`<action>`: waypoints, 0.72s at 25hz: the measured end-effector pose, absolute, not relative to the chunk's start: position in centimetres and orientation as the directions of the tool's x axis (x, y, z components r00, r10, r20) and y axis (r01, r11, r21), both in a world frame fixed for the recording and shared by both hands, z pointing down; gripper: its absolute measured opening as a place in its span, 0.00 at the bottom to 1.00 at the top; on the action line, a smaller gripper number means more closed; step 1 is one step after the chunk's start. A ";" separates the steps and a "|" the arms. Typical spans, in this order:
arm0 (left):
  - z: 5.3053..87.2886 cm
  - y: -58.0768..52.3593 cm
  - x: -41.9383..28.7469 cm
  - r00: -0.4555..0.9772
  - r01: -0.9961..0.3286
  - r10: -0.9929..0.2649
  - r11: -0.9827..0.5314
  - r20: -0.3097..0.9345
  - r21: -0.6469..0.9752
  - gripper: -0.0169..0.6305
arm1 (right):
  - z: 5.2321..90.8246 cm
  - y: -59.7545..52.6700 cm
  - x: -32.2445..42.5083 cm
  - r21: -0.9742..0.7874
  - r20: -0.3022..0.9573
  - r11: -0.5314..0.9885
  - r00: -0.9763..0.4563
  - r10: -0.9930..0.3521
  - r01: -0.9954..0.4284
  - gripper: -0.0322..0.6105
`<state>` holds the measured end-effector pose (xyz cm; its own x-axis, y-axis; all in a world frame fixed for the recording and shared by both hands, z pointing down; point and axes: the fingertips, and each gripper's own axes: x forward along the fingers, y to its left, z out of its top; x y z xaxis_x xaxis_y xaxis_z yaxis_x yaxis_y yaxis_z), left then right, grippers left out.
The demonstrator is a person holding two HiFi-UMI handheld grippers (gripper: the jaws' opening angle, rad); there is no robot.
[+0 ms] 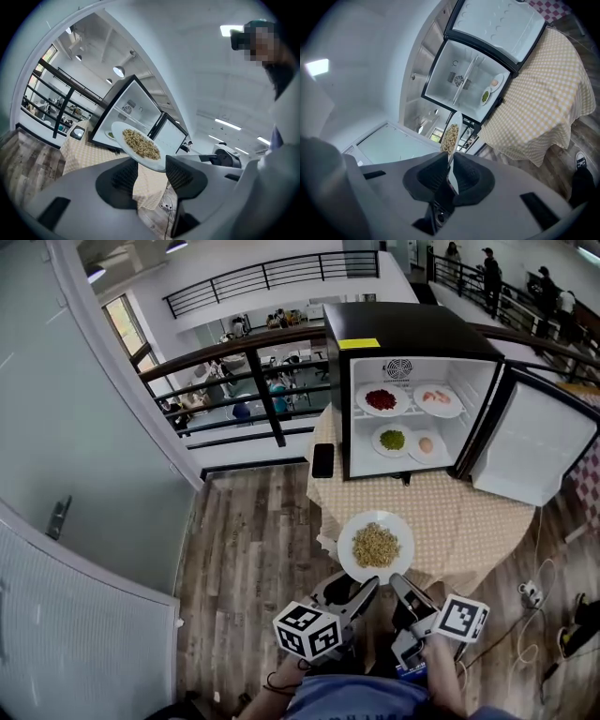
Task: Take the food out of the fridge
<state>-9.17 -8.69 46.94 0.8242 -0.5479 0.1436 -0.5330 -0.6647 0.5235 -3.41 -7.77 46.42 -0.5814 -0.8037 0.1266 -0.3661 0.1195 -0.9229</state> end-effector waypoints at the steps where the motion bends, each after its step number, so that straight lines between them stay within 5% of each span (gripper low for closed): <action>1: 46.9 -8.3 -9.3 0.825 -0.532 -0.548 -0.666 0.141 0.524 0.32 | 46.3 -7.4 -3.6 -0.921 0.121 0.129 -0.584 -0.802 -0.368 0.12; 18: 45.4 -0.5 -6.6 0.792 -0.554 -0.601 -0.636 0.105 0.537 0.32 | 44.8 0.1 -0.6 -0.899 0.133 0.173 -0.628 -0.767 -0.402 0.12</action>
